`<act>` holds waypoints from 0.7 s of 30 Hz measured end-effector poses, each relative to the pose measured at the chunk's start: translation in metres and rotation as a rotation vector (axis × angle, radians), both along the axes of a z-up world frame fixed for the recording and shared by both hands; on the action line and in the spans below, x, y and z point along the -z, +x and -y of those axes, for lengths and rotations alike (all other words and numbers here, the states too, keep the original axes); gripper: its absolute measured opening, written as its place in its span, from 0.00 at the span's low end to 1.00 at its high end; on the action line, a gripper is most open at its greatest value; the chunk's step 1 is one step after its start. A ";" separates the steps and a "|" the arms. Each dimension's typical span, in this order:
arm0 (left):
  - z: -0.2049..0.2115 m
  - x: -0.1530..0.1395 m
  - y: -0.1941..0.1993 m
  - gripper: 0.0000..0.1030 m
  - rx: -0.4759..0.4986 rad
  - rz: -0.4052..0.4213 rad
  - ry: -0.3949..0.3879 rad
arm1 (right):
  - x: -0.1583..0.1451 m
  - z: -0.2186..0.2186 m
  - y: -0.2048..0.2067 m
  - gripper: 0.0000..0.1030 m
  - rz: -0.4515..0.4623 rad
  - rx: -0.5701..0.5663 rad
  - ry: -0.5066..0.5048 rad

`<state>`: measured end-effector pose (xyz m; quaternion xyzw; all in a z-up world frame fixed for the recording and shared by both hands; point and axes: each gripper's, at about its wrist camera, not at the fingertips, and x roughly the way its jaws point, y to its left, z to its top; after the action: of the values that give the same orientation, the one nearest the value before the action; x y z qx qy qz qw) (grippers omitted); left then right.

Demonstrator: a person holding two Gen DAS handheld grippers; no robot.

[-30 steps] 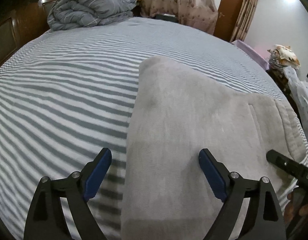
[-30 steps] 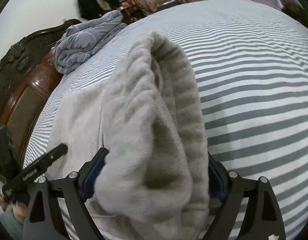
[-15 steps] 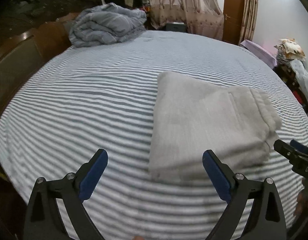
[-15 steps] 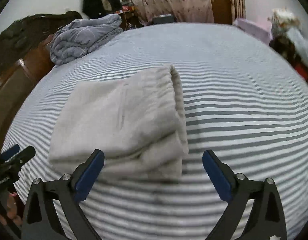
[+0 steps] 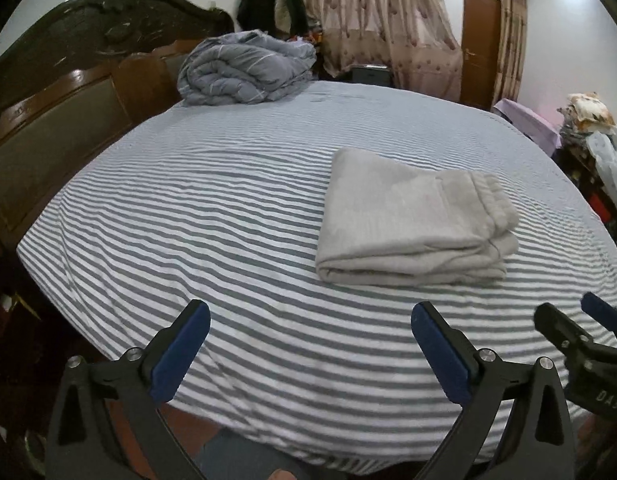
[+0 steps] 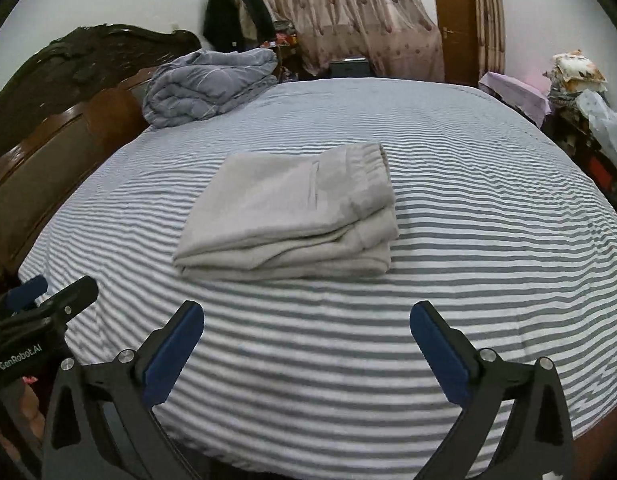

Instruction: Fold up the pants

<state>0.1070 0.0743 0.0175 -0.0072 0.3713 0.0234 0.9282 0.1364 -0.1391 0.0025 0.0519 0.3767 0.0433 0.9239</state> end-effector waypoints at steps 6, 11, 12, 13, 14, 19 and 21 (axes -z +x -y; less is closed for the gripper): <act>0.015 -0.005 -0.023 0.97 0.026 0.003 0.012 | -0.004 -0.005 -0.022 0.99 0.019 0.002 -0.038; 0.021 -0.004 -0.031 0.97 0.022 0.007 0.013 | -0.008 -0.006 -0.033 0.99 0.030 -0.003 -0.062; 0.022 -0.003 -0.032 0.97 0.017 0.005 0.016 | -0.008 -0.005 -0.033 0.99 0.026 -0.001 -0.064; 0.022 -0.002 -0.033 0.97 0.015 0.002 0.018 | -0.007 -0.005 -0.034 0.99 0.023 0.002 -0.068; 0.022 -0.002 -0.034 0.97 0.011 0.002 0.021 | -0.007 -0.004 -0.034 0.99 0.025 0.003 -0.069; 0.022 0.000 -0.036 0.97 -0.010 0.005 0.047 | -0.005 -0.004 -0.036 0.99 0.018 0.003 -0.070; 0.021 0.001 -0.035 0.97 -0.013 0.007 0.049 | -0.004 -0.007 -0.036 0.99 0.017 0.002 -0.082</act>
<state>0.0716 0.0534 0.0161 0.0130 0.3675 0.0383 0.9291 0.1005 -0.1322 0.0069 0.0138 0.3701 0.0273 0.9285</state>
